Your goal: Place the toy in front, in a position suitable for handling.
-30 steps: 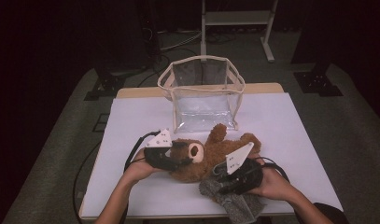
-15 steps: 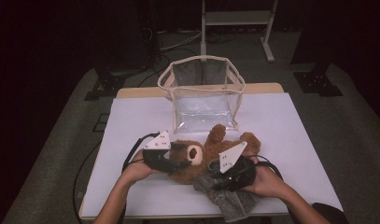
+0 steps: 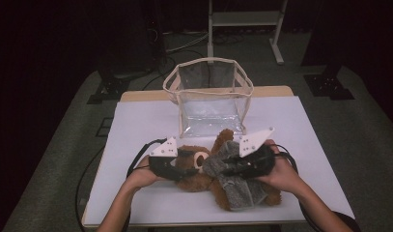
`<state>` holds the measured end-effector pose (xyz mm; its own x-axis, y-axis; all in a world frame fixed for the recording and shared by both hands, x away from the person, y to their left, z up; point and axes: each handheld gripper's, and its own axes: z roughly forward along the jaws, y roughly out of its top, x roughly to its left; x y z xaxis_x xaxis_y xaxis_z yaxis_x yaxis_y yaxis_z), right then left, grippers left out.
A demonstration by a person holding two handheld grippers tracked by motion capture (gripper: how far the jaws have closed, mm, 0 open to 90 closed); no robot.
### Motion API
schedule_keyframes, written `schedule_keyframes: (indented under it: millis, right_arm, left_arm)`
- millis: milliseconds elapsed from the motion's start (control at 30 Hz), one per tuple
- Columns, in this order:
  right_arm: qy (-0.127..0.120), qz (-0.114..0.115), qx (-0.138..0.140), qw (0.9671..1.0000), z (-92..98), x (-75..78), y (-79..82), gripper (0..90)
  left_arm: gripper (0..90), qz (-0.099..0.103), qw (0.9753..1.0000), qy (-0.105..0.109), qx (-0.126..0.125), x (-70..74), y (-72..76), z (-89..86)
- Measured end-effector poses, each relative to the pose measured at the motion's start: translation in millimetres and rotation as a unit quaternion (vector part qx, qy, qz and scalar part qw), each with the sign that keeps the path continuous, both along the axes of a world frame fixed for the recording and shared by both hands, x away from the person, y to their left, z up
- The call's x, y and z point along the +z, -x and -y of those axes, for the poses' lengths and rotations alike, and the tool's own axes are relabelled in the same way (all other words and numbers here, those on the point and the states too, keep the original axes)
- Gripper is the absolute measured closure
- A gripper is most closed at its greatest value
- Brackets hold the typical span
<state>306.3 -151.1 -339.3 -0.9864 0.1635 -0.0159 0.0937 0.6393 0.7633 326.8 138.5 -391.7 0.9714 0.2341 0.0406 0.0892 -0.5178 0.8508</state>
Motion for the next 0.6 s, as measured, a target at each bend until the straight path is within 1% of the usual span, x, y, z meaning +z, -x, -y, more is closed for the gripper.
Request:
schedule_keyframes:
  millis: [33, 100, 133, 200, 233, 367, 500, 600]
  right_arm:
    - [0.005, -0.002, 0.001, 1.0, -5.4, -2.1, -3.6, 68.8]
    - [0.018, -0.009, 0.004, 0.9998, -14.5, -9.2, -8.2, 68.8]
    - [0.021, -0.009, 0.008, 0.9997, -16.2, -12.5, -9.6, 68.7]
    - [0.016, -0.015, 0.004, 0.9997, -12.5, -13.8, -9.0, 68.7]
    - [0.014, -0.011, 0.002, 0.9998, -8.2, -13.2, -8.5, 68.7]
    - [0.01, -0.009, -0.025, 0.9996, 19.0, -7.4, -4.6, 68.6]
    - [0.004, -0.015, -0.058, 0.9982, 50.2, -4.9, -2.9, 68.5]
    - [-0.007, -0.027, -0.075, 0.9968, 64.1, -7.1, -3.9, 68.5]
  left_arm:
    - [37.7, 0.003, 1.0, -0.003, -0.001, 0.1, 0.5, -0.4]
    - [37.7, 0.003, 1.0, -0.007, -0.002, -0.8, 1.5, -1.4]
    - [37.7, 0.002, 1.0, -0.006, -0.003, -1.6, 1.9, -2.3]
    - [37.7, 0.002, 1.0, -0.002, -0.007, -2.8, 2.2, -3.7]
    - [37.7, 0.002, 1.0, -0.002, -0.008, -2.9, 2.2, -4.0]
    - [37.7, 0.001, 1.0, -0.003, -0.007, -2.7, 1.3, -3.7]
    - [37.8, -0.002, 1.0, 0.0, -0.007, -3.4, 0.7, -4.0]
    - [37.7, -0.002, 1.0, -0.001, -0.008, -3.3, 0.2, -3.2]
